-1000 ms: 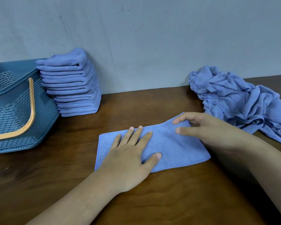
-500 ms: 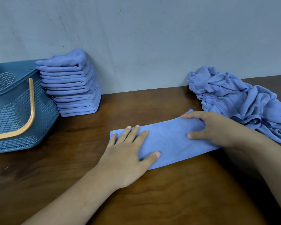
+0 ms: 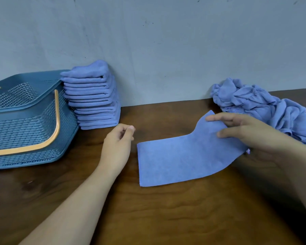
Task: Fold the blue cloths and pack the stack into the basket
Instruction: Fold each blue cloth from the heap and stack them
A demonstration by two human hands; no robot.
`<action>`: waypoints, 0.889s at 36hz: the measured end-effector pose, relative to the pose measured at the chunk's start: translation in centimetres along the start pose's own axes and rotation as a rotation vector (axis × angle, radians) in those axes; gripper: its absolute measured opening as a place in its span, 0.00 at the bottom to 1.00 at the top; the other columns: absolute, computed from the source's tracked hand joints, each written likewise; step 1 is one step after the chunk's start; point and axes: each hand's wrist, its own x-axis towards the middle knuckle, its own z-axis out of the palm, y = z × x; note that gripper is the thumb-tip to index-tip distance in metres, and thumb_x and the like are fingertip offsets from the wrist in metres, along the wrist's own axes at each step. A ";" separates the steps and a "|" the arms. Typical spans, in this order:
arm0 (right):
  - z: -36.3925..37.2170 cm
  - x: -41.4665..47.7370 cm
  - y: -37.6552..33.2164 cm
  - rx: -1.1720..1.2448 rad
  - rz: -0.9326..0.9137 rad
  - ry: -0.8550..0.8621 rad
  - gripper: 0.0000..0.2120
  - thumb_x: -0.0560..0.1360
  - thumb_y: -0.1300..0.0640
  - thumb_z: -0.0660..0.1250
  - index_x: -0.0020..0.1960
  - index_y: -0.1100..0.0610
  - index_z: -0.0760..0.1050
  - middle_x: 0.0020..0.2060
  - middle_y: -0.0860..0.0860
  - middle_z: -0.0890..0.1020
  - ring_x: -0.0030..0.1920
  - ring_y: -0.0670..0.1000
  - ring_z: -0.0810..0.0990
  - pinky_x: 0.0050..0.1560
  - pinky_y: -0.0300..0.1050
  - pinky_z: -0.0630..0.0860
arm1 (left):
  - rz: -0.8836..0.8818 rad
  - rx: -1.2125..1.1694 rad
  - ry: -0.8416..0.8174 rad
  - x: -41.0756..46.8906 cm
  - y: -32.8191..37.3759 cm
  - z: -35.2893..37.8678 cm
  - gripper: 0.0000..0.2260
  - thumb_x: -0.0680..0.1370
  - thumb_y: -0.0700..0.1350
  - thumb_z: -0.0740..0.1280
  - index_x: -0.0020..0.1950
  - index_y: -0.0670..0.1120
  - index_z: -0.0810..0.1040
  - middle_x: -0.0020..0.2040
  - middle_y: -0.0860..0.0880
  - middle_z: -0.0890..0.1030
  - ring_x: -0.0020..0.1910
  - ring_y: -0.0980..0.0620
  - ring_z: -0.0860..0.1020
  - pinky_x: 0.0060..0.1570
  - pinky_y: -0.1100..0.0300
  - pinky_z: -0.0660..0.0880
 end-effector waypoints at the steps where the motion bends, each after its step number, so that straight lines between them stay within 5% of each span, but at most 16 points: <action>1: 0.3 0.0 -0.7 -0.003 -0.005 0.000 0.22 0.81 0.66 0.68 0.62 0.40 0.83 0.54 0.42 0.88 0.45 0.36 0.85 0.43 0.32 0.77 | 0.015 -0.013 -0.004 0.0 0.1 0.1 0.11 0.86 0.53 0.62 0.50 0.55 0.82 0.40 0.53 0.82 0.41 0.56 0.79 0.43 0.59 0.72; 3: 0.9 0.0 -2.3 -0.014 -0.015 -0.016 0.22 0.81 0.67 0.66 0.63 0.42 0.83 0.53 0.46 0.88 0.37 0.35 0.84 0.33 0.28 0.75 | 0.055 -0.005 -0.039 -0.1 0.3 0.2 0.12 0.86 0.52 0.61 0.49 0.54 0.82 0.37 0.51 0.81 0.38 0.55 0.79 0.40 0.62 0.72; 7: 3.2 0.8 -4.9 -0.018 0.012 -0.100 0.22 0.81 0.66 0.66 0.62 0.41 0.84 0.61 0.42 0.85 0.61 0.43 0.83 0.61 0.42 0.80 | 0.092 -0.004 -0.113 -0.2 0.0 0.3 0.15 0.87 0.52 0.59 0.48 0.54 0.82 0.35 0.48 0.82 0.35 0.55 0.80 0.39 0.61 0.73; 9: 4.7 1.4 -5.5 -0.064 0.009 -0.094 0.22 0.80 0.64 0.66 0.61 0.39 0.85 0.63 0.40 0.83 0.61 0.43 0.83 0.65 0.47 0.79 | 0.076 -0.031 -0.130 0.0 -0.2 0.3 0.16 0.88 0.51 0.58 0.48 0.53 0.82 0.34 0.48 0.82 0.31 0.56 0.78 0.37 0.59 0.74; 14: 9.1 2.3 -5.4 -0.037 0.055 -0.181 0.22 0.80 0.64 0.64 0.66 0.42 0.82 0.46 0.55 0.78 0.40 0.51 0.75 0.35 0.41 0.76 | 0.016 -0.130 -0.148 0.2 -0.4 0.3 0.15 0.88 0.48 0.56 0.50 0.48 0.80 0.35 0.46 0.84 0.29 0.49 0.78 0.30 0.59 0.73; 24: 13.3 2.3 -2.0 0.114 0.039 -0.177 0.24 0.80 0.65 0.64 0.69 0.43 0.80 0.40 0.52 0.77 0.40 0.51 0.73 0.37 0.41 0.76 | -0.039 -0.080 -0.190 0.7 -0.6 0.7 0.12 0.88 0.48 0.54 0.56 0.52 0.78 0.39 0.51 0.87 0.33 0.51 0.83 0.33 0.60 0.76; 27: 13.2 2.3 -2.1 0.143 0.027 -0.191 0.23 0.81 0.64 0.65 0.71 0.43 0.79 0.44 0.52 0.82 0.42 0.50 0.77 0.39 0.41 0.78 | -0.029 -0.077 -0.186 0.7 -0.7 0.8 0.13 0.89 0.48 0.54 0.56 0.53 0.77 0.39 0.51 0.87 0.33 0.52 0.82 0.33 0.61 0.76; 32: 12.0 1.9 -2.0 0.364 -0.011 -0.309 0.25 0.84 0.60 0.68 0.76 0.41 0.72 0.67 0.44 0.82 0.61 0.55 0.86 0.46 0.49 0.84 | -0.045 -0.101 -0.146 0.8 -0.7 0.9 0.11 0.88 0.50 0.56 0.56 0.52 0.78 0.41 0.49 0.85 0.33 0.51 0.82 0.33 0.59 0.78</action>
